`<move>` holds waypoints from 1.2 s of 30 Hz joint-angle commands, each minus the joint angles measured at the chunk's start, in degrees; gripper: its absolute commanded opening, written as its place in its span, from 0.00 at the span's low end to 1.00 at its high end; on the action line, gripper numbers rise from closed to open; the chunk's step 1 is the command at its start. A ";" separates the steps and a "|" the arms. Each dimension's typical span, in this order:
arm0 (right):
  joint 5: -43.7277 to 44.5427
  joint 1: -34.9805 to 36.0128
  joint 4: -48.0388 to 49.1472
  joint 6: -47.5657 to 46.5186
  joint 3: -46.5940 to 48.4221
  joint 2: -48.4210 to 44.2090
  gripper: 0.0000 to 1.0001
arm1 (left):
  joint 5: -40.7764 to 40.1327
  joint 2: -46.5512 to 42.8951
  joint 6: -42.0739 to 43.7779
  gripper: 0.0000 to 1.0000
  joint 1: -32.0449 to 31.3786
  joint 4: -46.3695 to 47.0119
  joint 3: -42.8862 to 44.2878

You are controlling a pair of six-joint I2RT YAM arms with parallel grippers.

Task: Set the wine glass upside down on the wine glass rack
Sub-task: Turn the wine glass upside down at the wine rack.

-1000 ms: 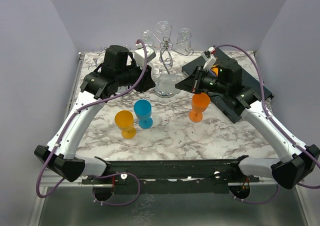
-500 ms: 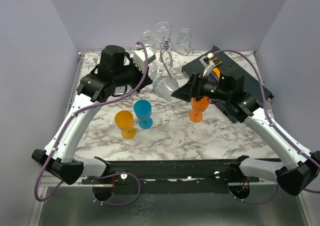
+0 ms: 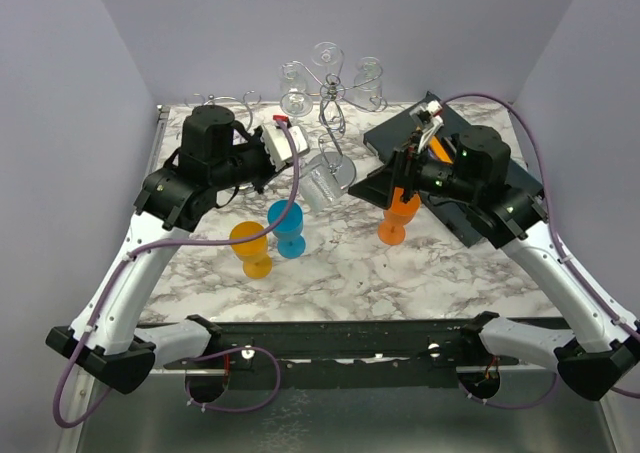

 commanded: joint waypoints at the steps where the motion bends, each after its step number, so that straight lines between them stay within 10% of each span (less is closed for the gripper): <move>1: -5.81 0.27 8.66 -2.20 -0.17 2.15 1.00 | 3.50 -3.74 7.25 0.00 -0.45 8.25 -0.60; 23: -6.43 11.69 21.42 -7.36 -1.96 13.40 0.99 | 7.55 -7.51 18.34 0.00 -2.12 12.26 -4.43; 30: -1.51 11.66 21.48 -9.81 -2.10 12.58 0.50 | 9.24 -9.42 20.15 0.00 -2.21 13.45 -6.98; 32: 2.10 11.66 21.99 -11.51 -2.95 11.20 0.40 | 9.08 -9.62 20.07 0.17 -2.20 13.44 -7.17; 36: 10.59 11.70 24.03 -16.02 -5.65 8.37 0.22 | 8.40 -10.11 16.86 0.84 -2.21 13.89 -7.16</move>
